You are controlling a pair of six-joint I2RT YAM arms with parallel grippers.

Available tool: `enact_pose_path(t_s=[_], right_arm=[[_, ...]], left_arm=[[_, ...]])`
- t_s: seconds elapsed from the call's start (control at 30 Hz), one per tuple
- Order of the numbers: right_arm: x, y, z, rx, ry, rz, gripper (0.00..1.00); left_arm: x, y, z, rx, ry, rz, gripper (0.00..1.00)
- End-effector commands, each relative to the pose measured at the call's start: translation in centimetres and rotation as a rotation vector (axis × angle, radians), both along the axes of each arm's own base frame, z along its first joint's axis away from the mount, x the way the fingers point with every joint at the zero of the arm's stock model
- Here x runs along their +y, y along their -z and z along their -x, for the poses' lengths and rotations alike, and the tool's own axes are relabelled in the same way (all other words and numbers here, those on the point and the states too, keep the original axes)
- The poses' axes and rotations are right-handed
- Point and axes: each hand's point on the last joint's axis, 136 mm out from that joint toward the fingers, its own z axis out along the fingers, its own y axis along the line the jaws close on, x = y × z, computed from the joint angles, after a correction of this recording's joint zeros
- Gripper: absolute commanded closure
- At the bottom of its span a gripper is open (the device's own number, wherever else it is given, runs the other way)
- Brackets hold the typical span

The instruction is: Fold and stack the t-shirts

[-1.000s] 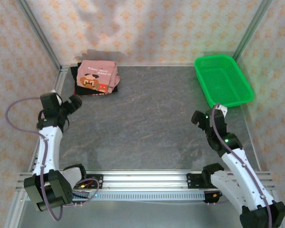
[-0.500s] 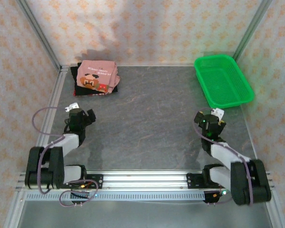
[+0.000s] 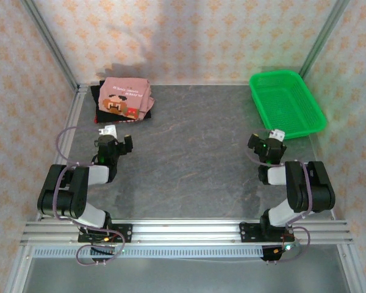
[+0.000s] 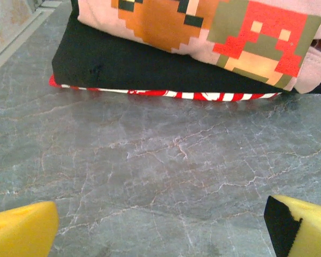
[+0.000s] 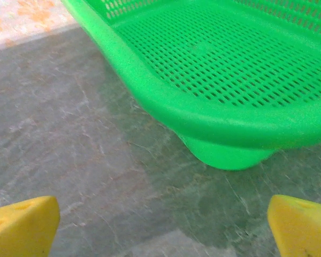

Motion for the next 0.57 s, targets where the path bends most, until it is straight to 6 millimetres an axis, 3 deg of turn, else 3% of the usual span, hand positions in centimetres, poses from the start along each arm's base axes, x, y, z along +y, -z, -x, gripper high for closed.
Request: enact_pose_path(t_s=[0.0,0.53], right_arm=[[0.2,-1.7,-0.7,-0.068,-0.011,0.026,0.01],[1.3,-1.5,-1.2,-0.048,-0.078,0.026,0.01]], left_arm=[[-0.1,-1.6,-0.9,-0.055,0.008,-0.045,0.0],[-0.2,-1.6,-0.8,-0.049,0.008,-0.049,0.0]])
